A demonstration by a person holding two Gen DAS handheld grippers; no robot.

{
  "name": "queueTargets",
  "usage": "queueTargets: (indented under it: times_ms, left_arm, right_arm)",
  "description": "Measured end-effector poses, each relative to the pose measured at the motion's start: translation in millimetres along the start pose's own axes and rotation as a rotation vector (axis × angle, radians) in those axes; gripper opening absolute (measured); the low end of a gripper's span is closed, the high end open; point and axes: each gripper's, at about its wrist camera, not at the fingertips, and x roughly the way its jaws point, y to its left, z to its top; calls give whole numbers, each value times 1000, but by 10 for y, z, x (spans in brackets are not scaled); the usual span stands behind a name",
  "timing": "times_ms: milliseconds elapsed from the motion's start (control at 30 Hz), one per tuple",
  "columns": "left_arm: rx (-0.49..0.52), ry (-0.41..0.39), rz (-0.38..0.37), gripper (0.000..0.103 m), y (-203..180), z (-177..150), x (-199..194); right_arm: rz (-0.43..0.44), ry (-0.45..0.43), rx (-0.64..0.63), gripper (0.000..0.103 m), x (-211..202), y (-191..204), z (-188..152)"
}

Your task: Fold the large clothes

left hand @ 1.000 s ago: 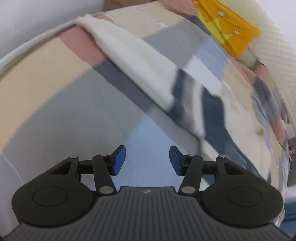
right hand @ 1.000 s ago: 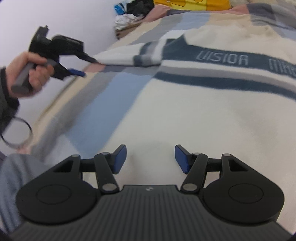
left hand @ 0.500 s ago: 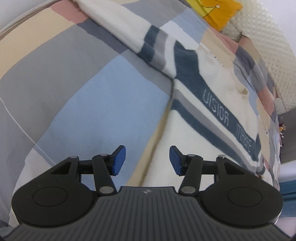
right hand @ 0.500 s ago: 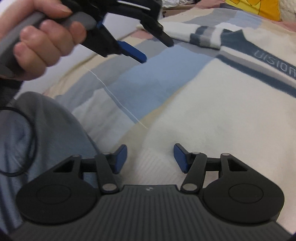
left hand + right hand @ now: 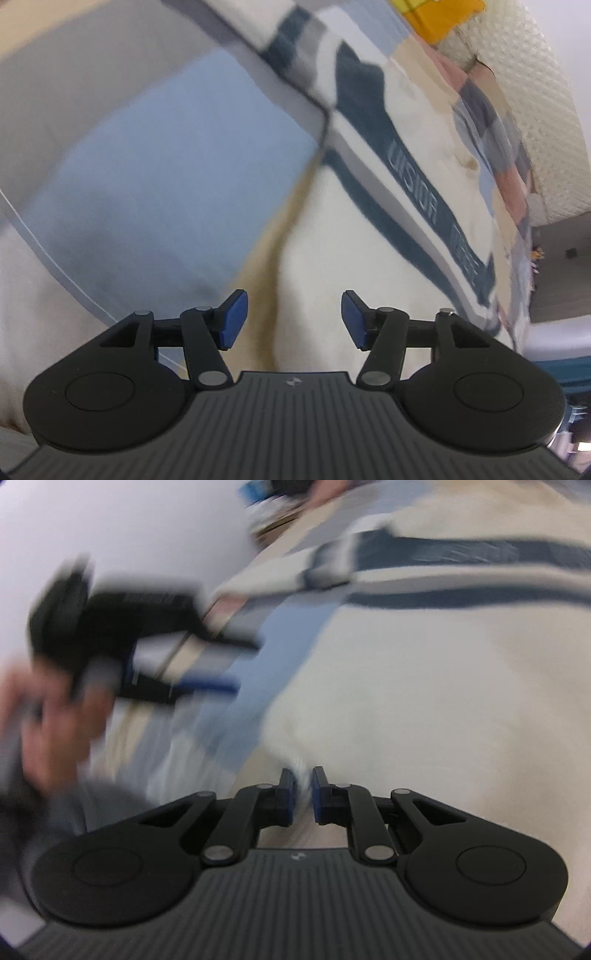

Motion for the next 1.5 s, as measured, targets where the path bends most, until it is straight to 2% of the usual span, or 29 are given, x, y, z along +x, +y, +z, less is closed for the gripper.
queueTargets:
  times_ms: [100,167,367,467,533,600,633,733,867,967,1100,1167,1200,1267,1333,1400,1500]
  left_arm:
    - [1,31,-35,62,-47,-147,169]
    - [0,53,-43,62,-77,-259,270]
    - [-20,71,-103,61,-125,-552,388]
    - [-52,62,-129,53,-88,-668,372]
    - [-85,67,-149,53,-59,-734,385]
    - [-131,68,-172,53,-18,-786,394]
    - [-143,70,-186,53,-8,-801,393]
    - [-159,65,-194,52,2,-863,376]
    - [-168,93,-206,50,4,-922,320]
    - [-156,105,-199,48,-23,-972,252]
    - [-159,91,-206,42,-32,-976,194]
    - [-170,78,-216,41,-26,-969,169]
    - [-175,72,-218,38,-16,-963,154]
    - [-166,55,-190,26,-14,-956,116]
    - [-145,55,-164,13,-30,-953,72]
    - [-85,53,-140,10,-71,-945,-33]
    - [-12,42,-63,9,-61,-932,-237]
  right_arm:
    - [-24,-28,167,11,-70,-307,33]
    - [-35,-35,215,11,-81,-403,29]
    - [-6,-35,268,11,-63,-457,4]
    - [23,-54,299,13,-118,-486,6]
    - [-17,-86,297,13,-158,-469,54]
    - [-115,-122,265,13,-225,-433,73]
    - [-138,-135,262,13,-257,-442,80]
    - [-121,-160,296,13,-318,-511,100]
    - [-109,-137,284,13,-260,-502,83]
    - [-42,-86,289,13,-179,-487,60]
    - [-98,-34,238,13,-116,-380,1]
    - [-76,-10,234,13,-96,-369,-32]
    - [-52,5,230,13,-78,-355,-44]
    - [-10,30,212,13,-53,-304,-65]
    - [-6,36,179,13,-35,-236,-77]
    - [5,44,155,13,-12,-186,-81]
    - [71,70,134,13,22,-109,-99]
